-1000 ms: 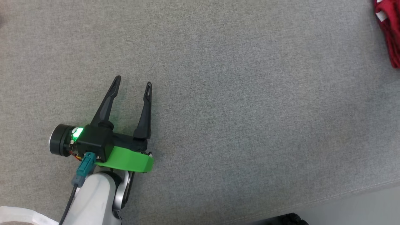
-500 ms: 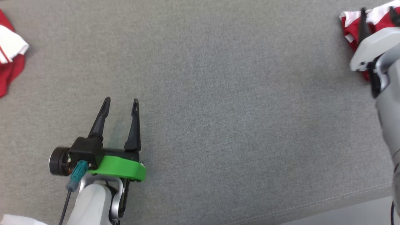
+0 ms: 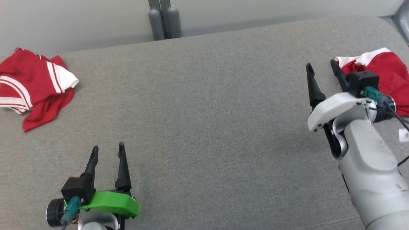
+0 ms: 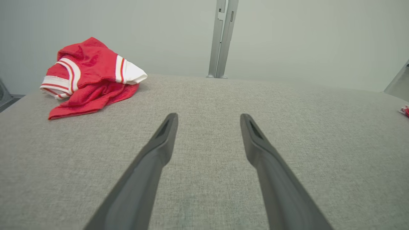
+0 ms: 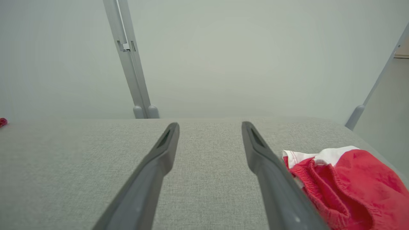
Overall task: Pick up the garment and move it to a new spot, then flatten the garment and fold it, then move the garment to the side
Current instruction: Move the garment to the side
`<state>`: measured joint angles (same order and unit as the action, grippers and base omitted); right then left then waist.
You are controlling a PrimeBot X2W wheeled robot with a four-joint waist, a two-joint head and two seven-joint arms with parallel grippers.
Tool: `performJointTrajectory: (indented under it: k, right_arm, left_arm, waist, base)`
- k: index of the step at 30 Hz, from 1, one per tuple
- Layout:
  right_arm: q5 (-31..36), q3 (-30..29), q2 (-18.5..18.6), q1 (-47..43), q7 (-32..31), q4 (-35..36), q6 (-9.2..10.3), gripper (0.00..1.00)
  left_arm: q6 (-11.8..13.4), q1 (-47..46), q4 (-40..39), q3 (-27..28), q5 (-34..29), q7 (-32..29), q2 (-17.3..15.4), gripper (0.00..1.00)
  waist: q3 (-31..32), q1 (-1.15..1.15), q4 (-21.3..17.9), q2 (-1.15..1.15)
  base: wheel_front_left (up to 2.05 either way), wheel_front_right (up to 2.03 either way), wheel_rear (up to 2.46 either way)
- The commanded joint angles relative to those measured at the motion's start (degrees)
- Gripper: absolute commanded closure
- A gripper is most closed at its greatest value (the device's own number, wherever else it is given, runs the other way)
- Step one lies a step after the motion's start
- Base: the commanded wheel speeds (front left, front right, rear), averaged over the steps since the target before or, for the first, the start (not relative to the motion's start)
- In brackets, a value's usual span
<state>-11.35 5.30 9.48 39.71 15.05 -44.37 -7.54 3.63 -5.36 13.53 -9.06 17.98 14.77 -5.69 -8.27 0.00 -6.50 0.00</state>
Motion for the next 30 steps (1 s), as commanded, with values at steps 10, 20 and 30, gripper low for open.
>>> performJointTrajectory:
  k: [10, 20, 30]
  right_arm:
    - [1.0, -2.0, -5.4, -21.4, 0.2, 16.4, 0.09, 0.00]
    - [0.0, -0.4, -6.5, -31.5, 0.2, 24.3, 0.09, 0.00]
    - [-0.3, -0.7, -6.5, -33.0, 0.2, 26.2, 0.09, 0.00]
  left_arm:
    - [0.8, 6.9, -0.7, 2.9, 0.7, 0.4, 0.8, 0.00]
    - [-0.2, 8.6, -0.1, 3.3, -1.3, 0.4, 1.1, 0.00]
    - [-0.7, 7.8, 0.4, 3.1, -2.3, 0.4, 1.7, 0.00]
  waist:
    - [8.8, 0.00, 4.3, 0.00]
    - [9.7, 0.00, 4.7, 0.00]
    - [9.4, 0.00, 4.8, 0.00]
  base:
    - [0.00, 0.00, 0.00]
    - [0.00, 0.00, 0.00]
    - [0.00, 0.00, 0.00]
